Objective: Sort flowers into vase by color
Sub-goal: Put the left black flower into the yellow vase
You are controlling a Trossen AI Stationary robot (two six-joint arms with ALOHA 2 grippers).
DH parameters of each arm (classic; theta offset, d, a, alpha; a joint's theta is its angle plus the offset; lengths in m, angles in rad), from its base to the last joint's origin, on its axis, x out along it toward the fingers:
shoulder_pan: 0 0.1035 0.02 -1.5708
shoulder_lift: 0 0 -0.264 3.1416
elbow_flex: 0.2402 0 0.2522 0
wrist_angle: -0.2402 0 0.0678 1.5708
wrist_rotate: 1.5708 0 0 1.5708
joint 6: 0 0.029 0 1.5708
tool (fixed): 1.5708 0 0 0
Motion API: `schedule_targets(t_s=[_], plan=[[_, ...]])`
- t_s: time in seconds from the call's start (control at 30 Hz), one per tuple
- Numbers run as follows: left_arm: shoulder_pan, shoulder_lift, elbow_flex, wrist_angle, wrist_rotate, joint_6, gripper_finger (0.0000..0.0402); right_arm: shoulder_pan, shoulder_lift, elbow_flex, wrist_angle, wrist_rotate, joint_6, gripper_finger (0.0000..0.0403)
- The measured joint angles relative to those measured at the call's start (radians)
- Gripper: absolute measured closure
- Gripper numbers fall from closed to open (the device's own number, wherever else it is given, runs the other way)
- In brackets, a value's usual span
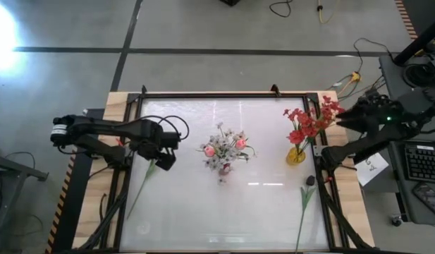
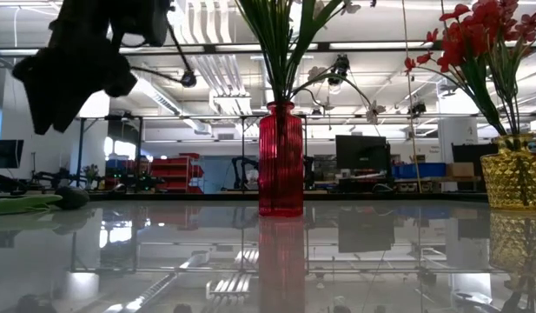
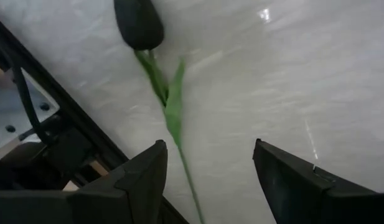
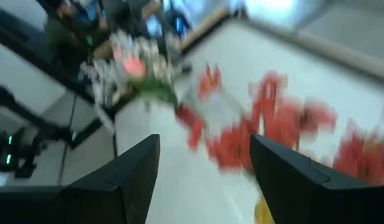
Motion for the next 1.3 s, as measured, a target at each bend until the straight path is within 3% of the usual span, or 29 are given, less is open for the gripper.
schedule_targets(t_s=[0.2,0.47,0.67,0.87,1.03,1.13,1.3], plan=[[0.0,0.0,-0.116,0.059,0.013,-0.073,0.0186,0.0,0.016,0.0,0.251,0.137,-0.265,0.017],[0.0,0.0,-0.267,0.259,0.012,-0.133,0.0211,0.0,0.072,0.006,0.584,0.133,-0.532,0.017],[0.0,0.004,-0.364,0.304,-0.061,-0.201,0.024,0.0,0.134,0.038,0.657,0.132,-0.603,0.0174],[-0.002,0.008,-0.442,0.444,-0.067,-0.206,0.0287,0.0,0.213,0.109,0.656,0.132,-0.633,0.0175],[-0.001,0.008,-0.418,0.467,-0.174,-0.201,0.0344,0.0,0.278,0.184,0.656,0.133,-0.688,0.0178],[0.001,-0.01,-0.354,0.45,-0.296,-0.185,0.0386,0.0,0.307,0.234,0.656,0.133,-0.71,0.0179],[0.001,-0.066,-0.211,0.411,-0.437,-0.131,0.0393,0.0,0.338,0.286,0.656,0.133,-0.721,0.0179]])
